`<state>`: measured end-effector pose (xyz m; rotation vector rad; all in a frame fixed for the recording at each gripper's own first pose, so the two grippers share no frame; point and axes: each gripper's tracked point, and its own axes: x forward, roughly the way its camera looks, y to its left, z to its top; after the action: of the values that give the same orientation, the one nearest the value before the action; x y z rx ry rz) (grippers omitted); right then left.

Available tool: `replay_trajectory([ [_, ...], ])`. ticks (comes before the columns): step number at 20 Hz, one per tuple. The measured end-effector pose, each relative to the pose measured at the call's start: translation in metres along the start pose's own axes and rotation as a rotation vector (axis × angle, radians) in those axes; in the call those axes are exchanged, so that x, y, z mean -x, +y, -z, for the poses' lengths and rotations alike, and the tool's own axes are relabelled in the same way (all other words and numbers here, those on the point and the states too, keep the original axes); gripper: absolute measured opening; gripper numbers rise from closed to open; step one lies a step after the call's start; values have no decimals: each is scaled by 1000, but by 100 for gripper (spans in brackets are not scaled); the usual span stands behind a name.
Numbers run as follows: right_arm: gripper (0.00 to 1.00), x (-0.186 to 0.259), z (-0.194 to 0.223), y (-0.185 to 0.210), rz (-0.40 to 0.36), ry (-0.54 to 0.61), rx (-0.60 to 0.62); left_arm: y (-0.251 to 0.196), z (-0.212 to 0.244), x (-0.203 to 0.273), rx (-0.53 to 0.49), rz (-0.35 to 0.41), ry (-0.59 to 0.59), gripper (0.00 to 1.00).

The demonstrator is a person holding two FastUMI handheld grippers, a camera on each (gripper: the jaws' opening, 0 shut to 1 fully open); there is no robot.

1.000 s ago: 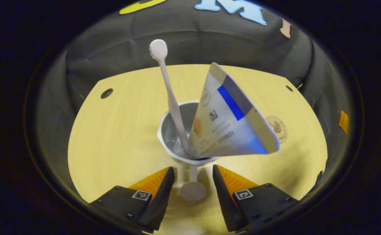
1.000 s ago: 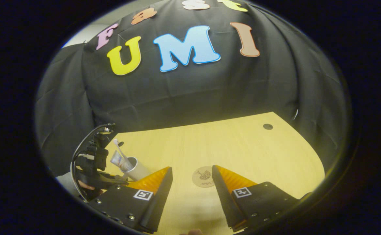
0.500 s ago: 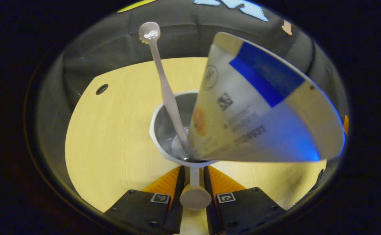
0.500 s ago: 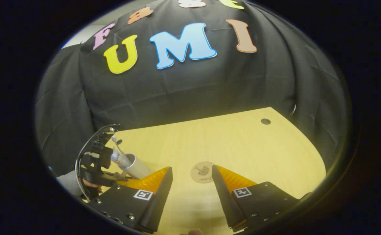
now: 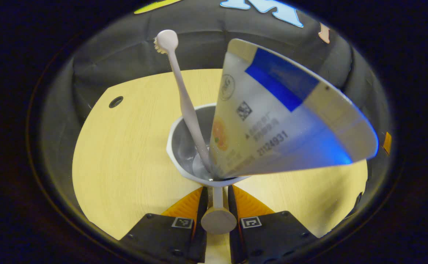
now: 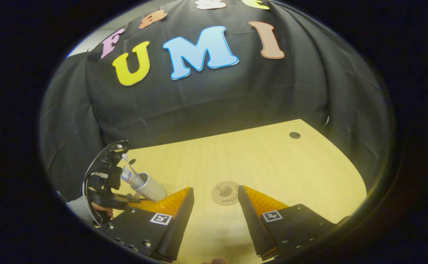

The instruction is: Put the toothbrush and toothpaste on the desktop into the cup, then pick up the cup and place it on the coaster on the desktop.

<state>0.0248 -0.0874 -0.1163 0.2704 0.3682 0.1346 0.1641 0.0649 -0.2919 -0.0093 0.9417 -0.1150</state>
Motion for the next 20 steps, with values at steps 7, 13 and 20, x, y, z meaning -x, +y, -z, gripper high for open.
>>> replay_trajectory([
  [7, 74, 11, -10, -16, 8, -33, -1, -31, -34, 39, -102, 44, -36, 32],
  [13, 74, 24, -18, -47, 37, -63, -22, -104, -48, 32, -157, 121, -49, 32],
  [20, 74, 37, -14, -93, 76, -60, -50, -180, -60, 13, -199, 171, -47, 32],
])
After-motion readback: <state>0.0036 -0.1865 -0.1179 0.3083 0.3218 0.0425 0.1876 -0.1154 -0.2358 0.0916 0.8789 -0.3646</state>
